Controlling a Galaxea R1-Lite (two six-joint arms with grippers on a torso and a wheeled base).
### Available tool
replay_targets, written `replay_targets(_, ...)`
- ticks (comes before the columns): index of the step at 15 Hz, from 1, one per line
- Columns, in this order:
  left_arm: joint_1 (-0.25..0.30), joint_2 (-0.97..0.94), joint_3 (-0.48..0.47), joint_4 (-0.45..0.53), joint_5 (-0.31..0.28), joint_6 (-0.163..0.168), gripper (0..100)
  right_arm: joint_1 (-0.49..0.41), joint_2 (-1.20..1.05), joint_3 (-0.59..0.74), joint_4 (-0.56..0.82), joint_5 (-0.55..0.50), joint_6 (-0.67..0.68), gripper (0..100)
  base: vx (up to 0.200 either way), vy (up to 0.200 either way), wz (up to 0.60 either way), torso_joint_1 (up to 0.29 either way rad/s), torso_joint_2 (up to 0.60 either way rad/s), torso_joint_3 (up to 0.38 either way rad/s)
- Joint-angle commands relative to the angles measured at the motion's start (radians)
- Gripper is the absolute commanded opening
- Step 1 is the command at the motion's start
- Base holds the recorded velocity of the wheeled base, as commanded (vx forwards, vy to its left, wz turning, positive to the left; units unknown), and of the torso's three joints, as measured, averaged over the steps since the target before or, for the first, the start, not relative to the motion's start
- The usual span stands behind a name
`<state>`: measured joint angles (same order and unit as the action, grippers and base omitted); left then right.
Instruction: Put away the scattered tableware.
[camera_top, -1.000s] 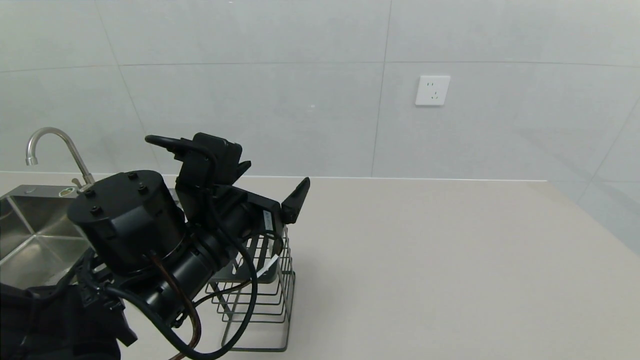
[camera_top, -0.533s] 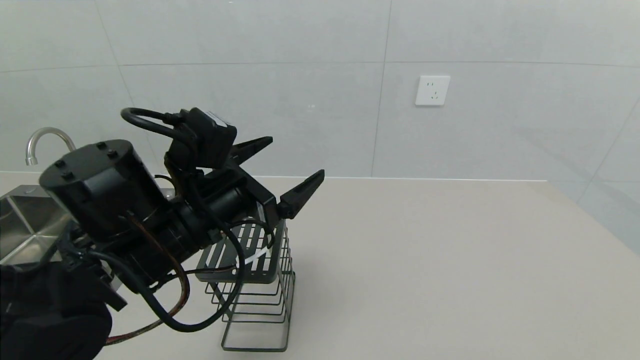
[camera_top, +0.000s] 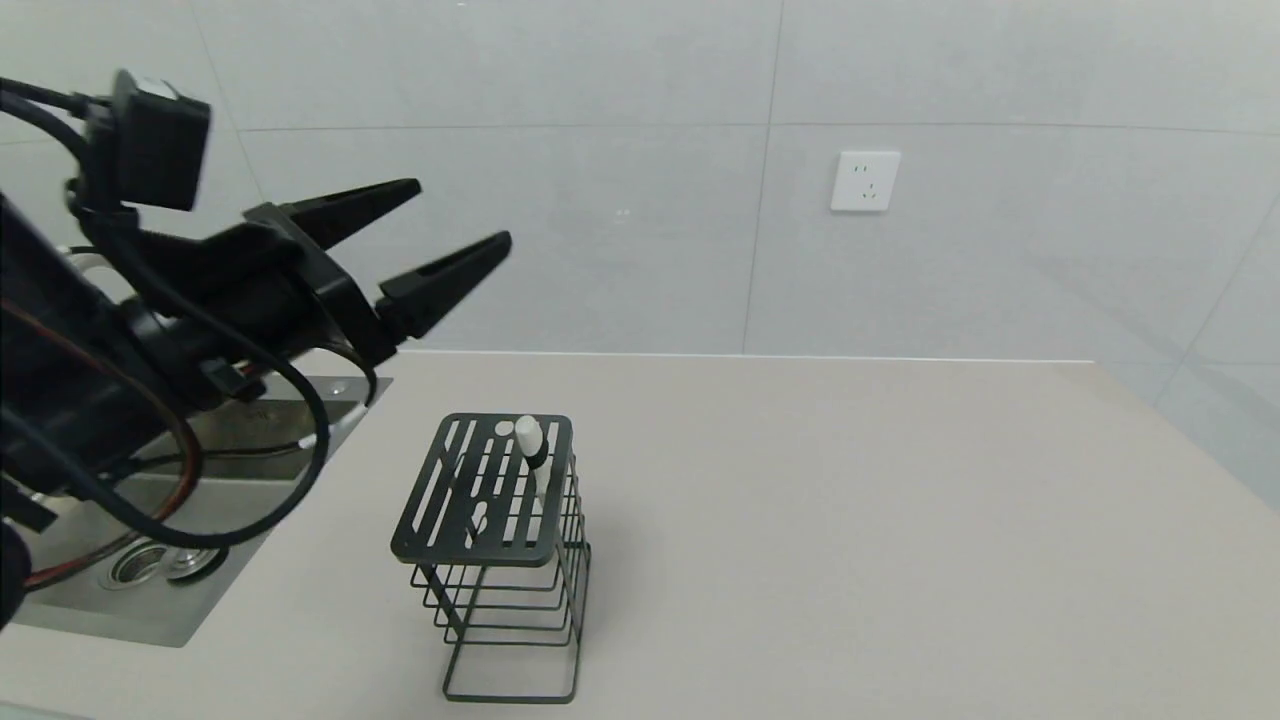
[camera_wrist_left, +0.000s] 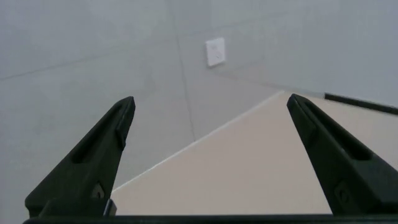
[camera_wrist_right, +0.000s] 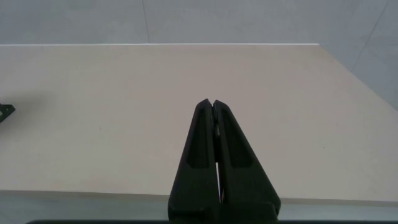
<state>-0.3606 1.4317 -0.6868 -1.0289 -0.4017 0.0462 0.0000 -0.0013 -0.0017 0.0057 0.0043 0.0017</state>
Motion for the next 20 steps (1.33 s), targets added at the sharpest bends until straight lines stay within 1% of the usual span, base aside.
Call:
replay_targets(1,0.098,-0.122,0.035,-0.033,-0.003,-0.080,100,0.000,0.001,0.000,0.000,0.000,0.000,0,0.000,0.000,0.00,0.000,0.00,0.000)
replay_targets(2,0.100,-0.126,0.038,-0.034,-0.003,-0.081,100,0.000,0.001,0.000,0.000,0.000,0.000,0,0.000,0.000,0.00,0.000,0.00,0.000)
replay_targets(3,0.149,-0.237,0.141,-0.083,0.003,-0.129,100,0.000,0.001,0.000,0.000,0.000,0.000,0,0.000,0.000,0.00,0.000,0.00,0.000)
replay_targets(4,0.189,-0.297,0.191,-0.083,0.003,-0.127,100,0.000,0.001,0.000,0.000,0.000,0.000,0,0.000,0.000,0.00,0.000,0.00,0.000)
replay_targets(6,0.229,-0.409,0.290,-0.092,0.004,-0.120,100,0.000,0.001,0.000,0.000,0.000,0.000,0,0.000,0.000,0.00,0.000,0.00,0.000)
replay_targets(7,0.262,-0.474,0.352,-0.089,0.006,-0.121,100,0.000,0.001,0.000,0.000,0.000,0.000,0,0.000,0.000,0.00,0.000,0.00,0.000)
replay_targets(8,0.307,-0.528,0.406,-0.089,0.006,-0.121,100,0.000,0.001,0.000,0.000,0.000,0.000,0,0.000,0.000,0.00,0.000,0.00,0.000)
replay_targets(9,0.367,-0.594,0.457,-0.088,0.006,-0.121,100,0.000,0.001,0.000,0.000,0.000,0.000,0,0.000,0.000,0.00,0.000,0.00,0.000)
replay_targets(11,0.436,-0.706,0.540,-0.086,0.004,-0.123,100,0.000,0.001,0.000,0.000,0.000,0.000,0,0.000,0.000,0.00,0.000,0.00,0.000)
replay_targets(12,0.442,-0.757,0.572,-0.089,0.004,-0.120,100,0.000,0.001,0.000,0.000,0.000,0.000,0,0.000,0.000,0.00,0.000,0.00,0.000)
replay_targets(14,0.440,-0.879,0.638,-0.079,-0.005,-0.091,100,0.000,0.001,0.000,0.000,0.000,0.000,0,0.000,0.000,0.00,0.000,0.00,0.000)
replay_targets(15,0.439,-0.922,0.667,-0.079,-0.008,-0.085,100,0.000,0.001,0.000,0.000,0.000,0.000,0,0.000,0.000,0.00,0.000,0.00,0.000)
replay_targets(16,0.439,-1.008,0.687,-0.039,-0.008,-0.083,100,0.000,0.001,0.000,0.000,0.000,0.000,0,0.000,0.000,0.00,0.000,0.00,0.000)
replay_targets(17,0.437,-1.041,0.685,-0.008,-0.008,-0.081,100,0.000,0.001,0.000,0.000,0.000,0.000,0,0.000,0.000,0.00,0.000,0.00,0.000)
replay_targets(18,0.436,-1.128,0.687,0.070,-0.009,-0.081,100,0.000,0.001,0.000,0.000,0.000,0.000,0,0.000,0.000,0.00,0.000,0.00,0.000)
replay_targets(19,0.433,-1.222,0.687,0.181,-0.023,-0.081,100,0.000,0.001,0.000,0.000,0.000,-0.002,0,0.000,0.000,0.00,0.000,0.00,0.000)
replay_targets(20,0.433,-1.291,0.685,0.267,-0.032,-0.081,100,0.000,0.001,0.000,0.000,0.000,-0.002,0,0.000,0.000,0.00,0.000,0.00,0.000)
